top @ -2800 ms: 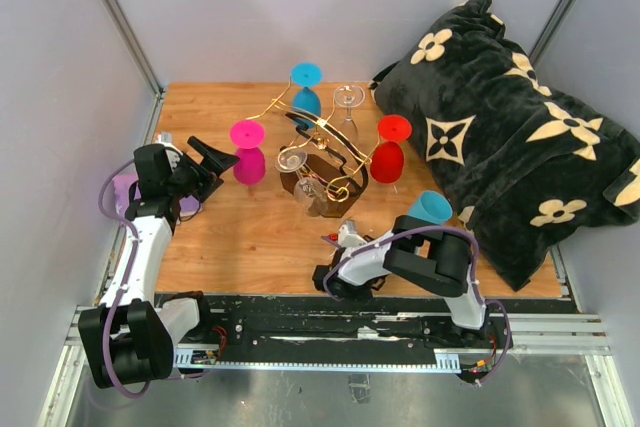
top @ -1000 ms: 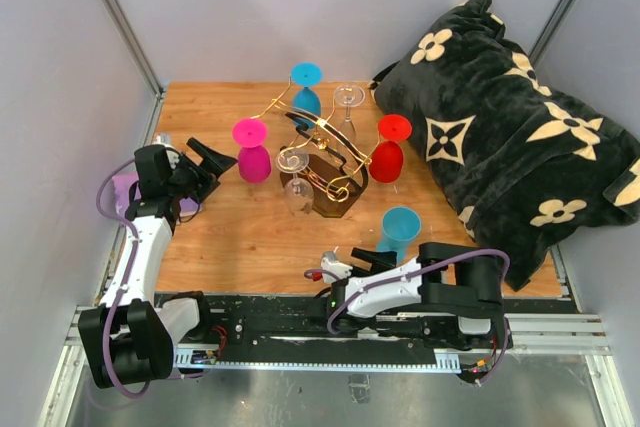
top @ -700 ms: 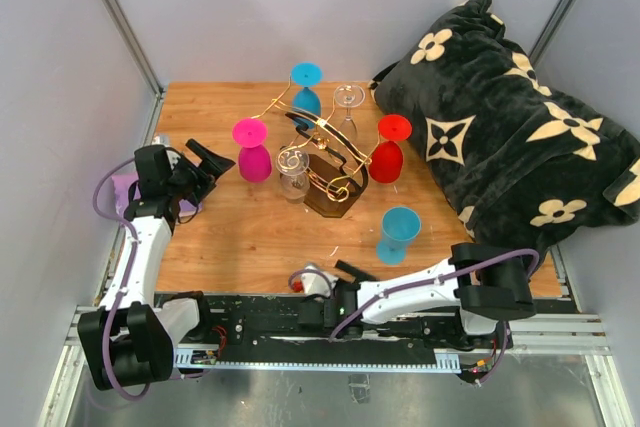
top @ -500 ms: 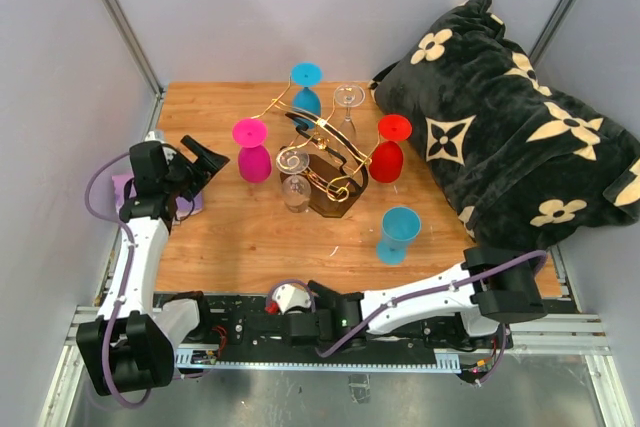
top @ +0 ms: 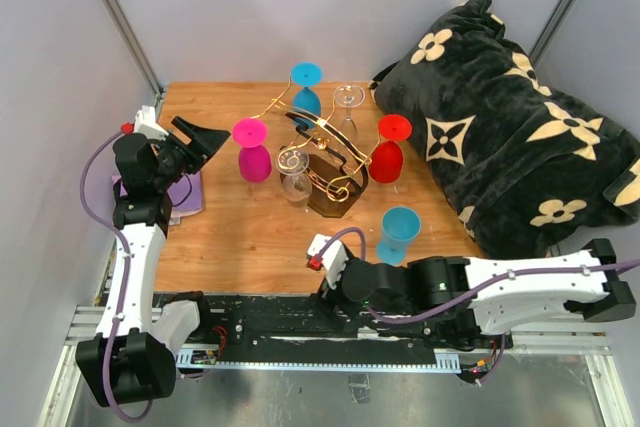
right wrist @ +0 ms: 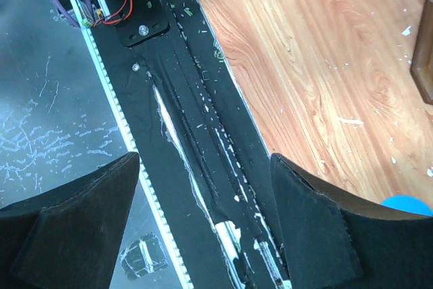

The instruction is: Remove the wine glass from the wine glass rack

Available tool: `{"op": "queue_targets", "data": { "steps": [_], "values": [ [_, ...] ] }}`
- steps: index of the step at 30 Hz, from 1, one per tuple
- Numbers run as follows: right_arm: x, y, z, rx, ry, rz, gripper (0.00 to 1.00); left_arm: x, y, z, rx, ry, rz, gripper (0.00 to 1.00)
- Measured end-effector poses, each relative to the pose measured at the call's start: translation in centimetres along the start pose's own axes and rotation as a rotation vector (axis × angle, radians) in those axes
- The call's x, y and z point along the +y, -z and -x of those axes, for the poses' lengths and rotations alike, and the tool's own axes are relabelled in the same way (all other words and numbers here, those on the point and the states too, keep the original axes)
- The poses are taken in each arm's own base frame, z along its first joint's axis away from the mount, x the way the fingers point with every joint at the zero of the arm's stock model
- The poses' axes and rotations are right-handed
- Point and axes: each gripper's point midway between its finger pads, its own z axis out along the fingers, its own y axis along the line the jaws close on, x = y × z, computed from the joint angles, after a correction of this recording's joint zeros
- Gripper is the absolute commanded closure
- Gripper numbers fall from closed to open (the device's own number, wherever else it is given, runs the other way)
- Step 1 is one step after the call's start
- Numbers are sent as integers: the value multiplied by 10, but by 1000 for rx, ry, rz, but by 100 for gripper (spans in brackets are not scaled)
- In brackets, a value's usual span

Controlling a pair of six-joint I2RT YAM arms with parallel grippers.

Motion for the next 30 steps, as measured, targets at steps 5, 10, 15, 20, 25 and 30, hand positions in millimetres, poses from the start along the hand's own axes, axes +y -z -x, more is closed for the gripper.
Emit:
{"op": "queue_targets", "data": {
  "steps": [5, 10, 15, 20, 25, 30],
  "values": [
    [-17, 23, 2, -49, -9, -30, 22, -20, 0, 10, -30, 1, -81, 22],
    [-31, 34, -2, -57, -5, -76, 21, -24, -10, 9, 0, 29, -117, 22],
    [-50, 48, 0, -91, -22, -134, 21, -16, -28, -3, 67, 62, -90, 24],
    [-69, 62, 0, -136, -46, -189, 21, -23, -32, -10, 98, 61, -99, 40],
    [-82, 74, -5, -161, -67, -232, 22, -35, -36, -11, 115, 54, -124, 58],
    [-93, 84, -9, -182, -86, -268, 21, -32, -38, -13, 120, 63, -109, 75]
  ]
}}
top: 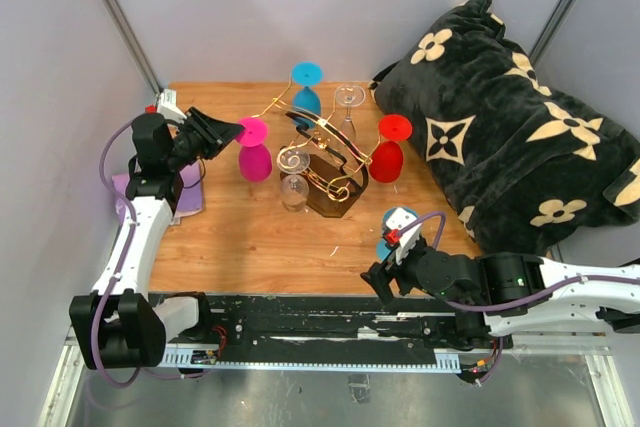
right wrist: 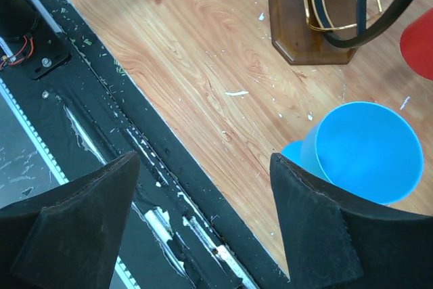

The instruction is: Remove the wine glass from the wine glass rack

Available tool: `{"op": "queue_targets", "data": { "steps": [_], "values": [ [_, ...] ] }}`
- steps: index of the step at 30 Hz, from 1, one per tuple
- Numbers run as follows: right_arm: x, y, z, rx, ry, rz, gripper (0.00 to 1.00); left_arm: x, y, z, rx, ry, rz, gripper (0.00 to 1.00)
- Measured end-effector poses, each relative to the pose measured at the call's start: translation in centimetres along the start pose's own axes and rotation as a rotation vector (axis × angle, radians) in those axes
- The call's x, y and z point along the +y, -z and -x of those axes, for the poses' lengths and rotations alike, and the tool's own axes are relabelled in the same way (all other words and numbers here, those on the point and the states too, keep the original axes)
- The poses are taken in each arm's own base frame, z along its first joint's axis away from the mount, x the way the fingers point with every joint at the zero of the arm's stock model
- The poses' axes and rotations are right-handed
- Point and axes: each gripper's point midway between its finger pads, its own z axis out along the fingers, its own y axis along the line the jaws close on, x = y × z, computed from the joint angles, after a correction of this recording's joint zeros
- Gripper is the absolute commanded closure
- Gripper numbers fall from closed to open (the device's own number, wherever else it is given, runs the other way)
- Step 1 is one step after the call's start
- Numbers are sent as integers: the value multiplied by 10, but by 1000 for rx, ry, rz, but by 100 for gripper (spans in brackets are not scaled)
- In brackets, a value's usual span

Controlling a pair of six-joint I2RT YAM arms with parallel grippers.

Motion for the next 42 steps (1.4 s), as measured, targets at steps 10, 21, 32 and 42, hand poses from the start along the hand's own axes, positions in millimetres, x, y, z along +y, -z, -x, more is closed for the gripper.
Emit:
{"op": "queue_targets", "data": {
  "steps": [10, 21, 32, 42],
  "values": [
    [-15, 10, 0, -39, -36, -33, 22, 1, -3, 1, 0, 41, 12, 99],
    [-18, 11, -6, -28, -39, -37, 22, 4, 2, 4, -29, 42, 85, 94],
    [-21, 14, -7, -39, -62, -39, 22, 7, 8, 3, -47, 27, 121, 78],
    [-22, 14, -10, -39, -65, -39, 22, 14, 9, 7, -74, 2, 150, 72]
  ]
}}
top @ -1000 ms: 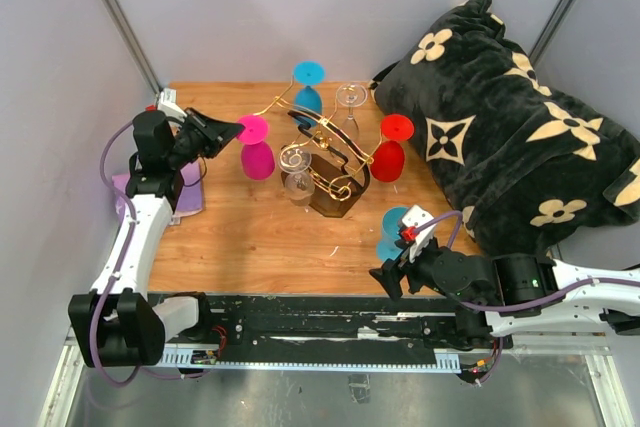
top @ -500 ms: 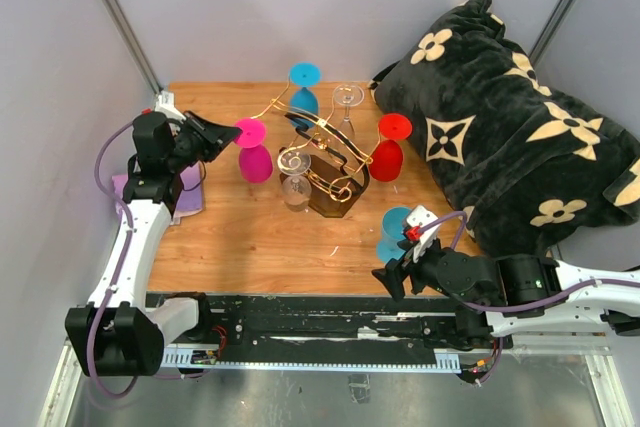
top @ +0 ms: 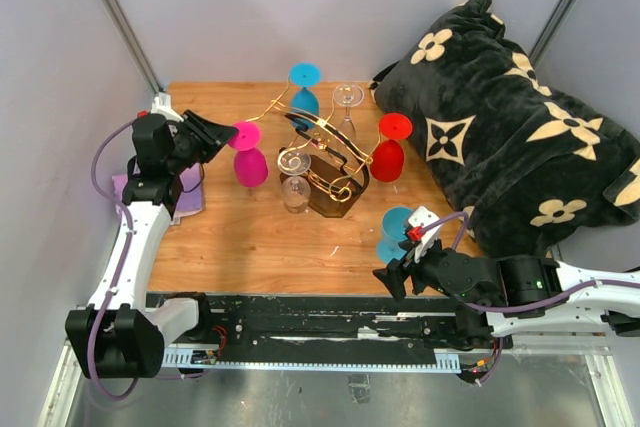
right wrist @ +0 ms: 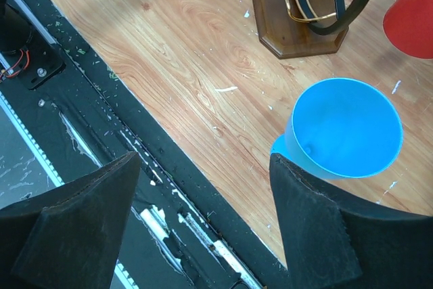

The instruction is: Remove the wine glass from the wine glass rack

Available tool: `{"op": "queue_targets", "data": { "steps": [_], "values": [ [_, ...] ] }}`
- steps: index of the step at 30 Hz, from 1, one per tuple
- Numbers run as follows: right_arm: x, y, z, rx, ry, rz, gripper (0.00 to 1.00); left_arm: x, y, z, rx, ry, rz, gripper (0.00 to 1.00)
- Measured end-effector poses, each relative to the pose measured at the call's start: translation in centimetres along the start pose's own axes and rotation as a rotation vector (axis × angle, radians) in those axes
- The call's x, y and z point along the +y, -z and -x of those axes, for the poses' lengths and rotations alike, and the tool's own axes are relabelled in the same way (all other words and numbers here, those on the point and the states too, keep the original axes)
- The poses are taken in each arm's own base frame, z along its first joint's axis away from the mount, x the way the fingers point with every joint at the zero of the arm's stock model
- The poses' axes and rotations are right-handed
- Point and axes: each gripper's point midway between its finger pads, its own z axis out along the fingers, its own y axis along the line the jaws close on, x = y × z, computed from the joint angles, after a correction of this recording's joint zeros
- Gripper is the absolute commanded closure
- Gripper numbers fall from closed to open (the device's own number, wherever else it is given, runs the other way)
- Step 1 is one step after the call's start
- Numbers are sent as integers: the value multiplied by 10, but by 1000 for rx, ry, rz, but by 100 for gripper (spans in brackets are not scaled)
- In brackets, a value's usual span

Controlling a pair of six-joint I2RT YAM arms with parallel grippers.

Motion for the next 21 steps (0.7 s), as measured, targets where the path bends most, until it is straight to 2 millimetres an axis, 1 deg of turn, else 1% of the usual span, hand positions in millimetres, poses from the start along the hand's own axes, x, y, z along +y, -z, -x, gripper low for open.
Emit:
{"op": "queue_targets", "data": {
  "steps": [2, 3, 4, 5, 8, 21],
  "values": [
    [0, 0, 0, -1, -1, 0, 22, 0, 2, 1, -10, -5, 5, 88],
    [0, 0, 0, -1, 0, 0, 22, 0, 3, 2, -15, -8, 5, 93],
    [0, 0, 0, 0, 0, 0, 22, -1, 3, 3, -20, -5, 3, 97],
    [0, 0, 0, -1, 0, -1, 22, -4, 4, 5, -26, -9, -5, 98],
    [0, 0, 0, 0, 0, -1, 22, -11, 7, 9, -46, -18, -28, 99],
    [0, -1, -3, 6, 5, -3, 21, -14, 5, 16, -84, 12, -48, 100]
  ]
}}
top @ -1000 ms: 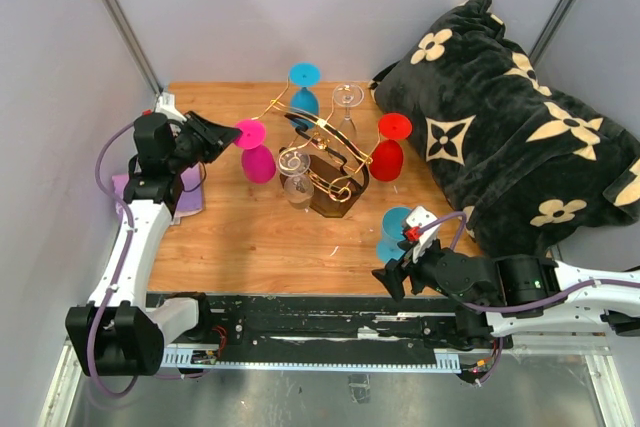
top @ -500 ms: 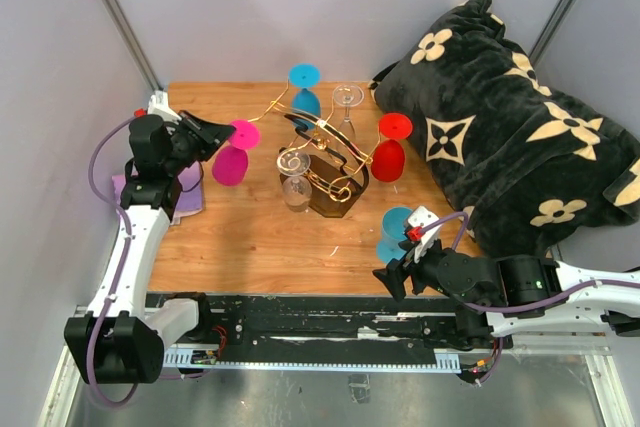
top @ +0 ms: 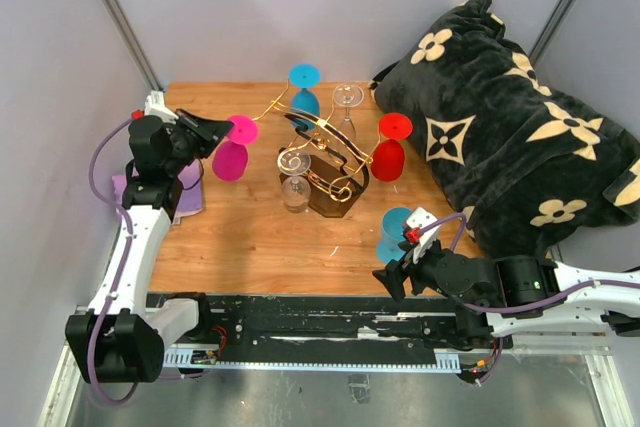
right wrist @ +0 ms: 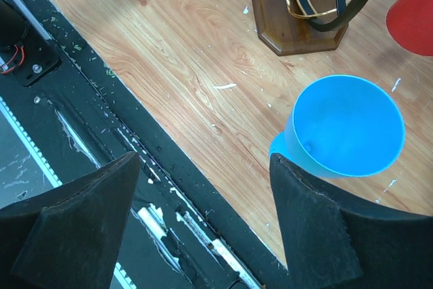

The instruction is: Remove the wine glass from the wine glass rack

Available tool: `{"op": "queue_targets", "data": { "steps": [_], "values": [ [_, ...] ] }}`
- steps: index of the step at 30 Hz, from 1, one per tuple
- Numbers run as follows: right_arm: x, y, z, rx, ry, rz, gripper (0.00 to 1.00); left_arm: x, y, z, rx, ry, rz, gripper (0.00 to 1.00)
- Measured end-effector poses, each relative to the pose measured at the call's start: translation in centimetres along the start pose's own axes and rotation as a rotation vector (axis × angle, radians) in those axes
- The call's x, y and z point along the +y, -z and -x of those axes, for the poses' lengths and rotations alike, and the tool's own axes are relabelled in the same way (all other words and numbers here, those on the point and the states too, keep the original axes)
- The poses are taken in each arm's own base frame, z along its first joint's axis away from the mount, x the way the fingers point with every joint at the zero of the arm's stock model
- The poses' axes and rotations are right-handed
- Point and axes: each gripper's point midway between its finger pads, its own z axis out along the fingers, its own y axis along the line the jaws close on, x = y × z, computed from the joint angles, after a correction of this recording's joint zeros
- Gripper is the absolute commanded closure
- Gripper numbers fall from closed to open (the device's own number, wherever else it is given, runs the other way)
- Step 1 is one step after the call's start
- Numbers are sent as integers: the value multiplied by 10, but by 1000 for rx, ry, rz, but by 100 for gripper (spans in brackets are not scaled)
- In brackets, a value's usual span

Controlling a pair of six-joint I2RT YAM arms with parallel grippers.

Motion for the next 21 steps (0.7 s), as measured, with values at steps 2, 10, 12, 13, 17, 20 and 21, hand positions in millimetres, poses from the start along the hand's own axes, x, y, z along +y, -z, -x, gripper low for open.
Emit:
{"op": "queue_targets", "data": {
  "steps": [2, 10, 12, 13, 17, 20, 21],
  "values": [
    [0, 0, -1, 2, 2, -1, 22, 0, -4, 0, -6, 19, -9, 100],
    [0, -1, -1, 6, 5, -3, 21, 1, -31, -1, 14, 91, -63, 100],
    [1, -2, -2, 6, 6, -4, 22, -2, -35, -5, 30, 91, -79, 100],
    [1, -2, -2, 7, 7, -5, 22, -5, -38, -7, 40, 88, -87, 100],
    [1, -2, -2, 8, 8, -5, 21, -14, -41, -17, 82, 77, -122, 100],
    [1, -2, -2, 8, 8, -6, 21, -20, -39, -27, 118, 63, -145, 99],
    [1, -3, -2, 8, 8, -6, 21, -22, -38, -31, 133, 57, -153, 100]
  ]
}}
